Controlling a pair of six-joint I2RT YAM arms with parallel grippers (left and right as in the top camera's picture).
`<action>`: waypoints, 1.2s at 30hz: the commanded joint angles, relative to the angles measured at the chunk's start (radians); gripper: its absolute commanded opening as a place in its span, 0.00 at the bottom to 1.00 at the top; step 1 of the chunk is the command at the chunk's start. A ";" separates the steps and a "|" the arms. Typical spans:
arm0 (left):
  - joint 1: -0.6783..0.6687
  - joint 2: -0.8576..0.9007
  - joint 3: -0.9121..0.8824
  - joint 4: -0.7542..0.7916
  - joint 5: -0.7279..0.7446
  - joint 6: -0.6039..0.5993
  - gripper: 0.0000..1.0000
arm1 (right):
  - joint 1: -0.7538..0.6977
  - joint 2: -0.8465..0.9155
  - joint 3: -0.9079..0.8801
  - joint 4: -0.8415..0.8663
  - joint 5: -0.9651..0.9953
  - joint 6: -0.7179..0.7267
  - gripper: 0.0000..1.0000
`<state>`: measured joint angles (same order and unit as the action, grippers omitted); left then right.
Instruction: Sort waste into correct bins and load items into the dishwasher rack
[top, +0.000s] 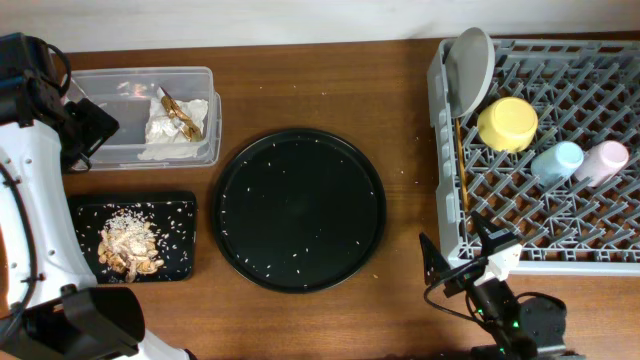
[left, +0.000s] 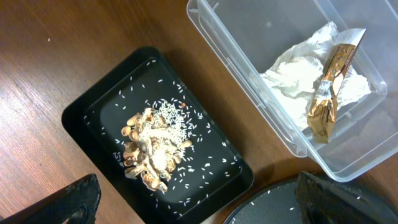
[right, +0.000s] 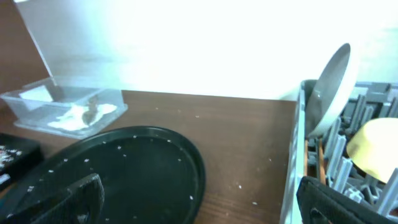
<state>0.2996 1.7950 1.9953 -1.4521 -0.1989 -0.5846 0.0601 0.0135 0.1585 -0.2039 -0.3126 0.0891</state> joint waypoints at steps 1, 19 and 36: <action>0.003 0.002 0.005 0.000 -0.007 -0.006 0.99 | -0.034 -0.010 -0.153 0.238 0.022 -0.006 0.98; 0.003 0.002 0.005 0.000 -0.007 -0.006 0.99 | -0.035 -0.010 -0.153 0.122 0.325 -0.059 0.98; -0.251 -0.246 -0.511 0.292 -0.041 0.090 0.99 | -0.035 -0.010 -0.153 0.122 0.325 -0.059 0.98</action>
<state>0.0738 1.6791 1.7290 -1.2995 -0.2214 -0.5270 0.0322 0.0116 0.0109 -0.0746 0.0002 0.0296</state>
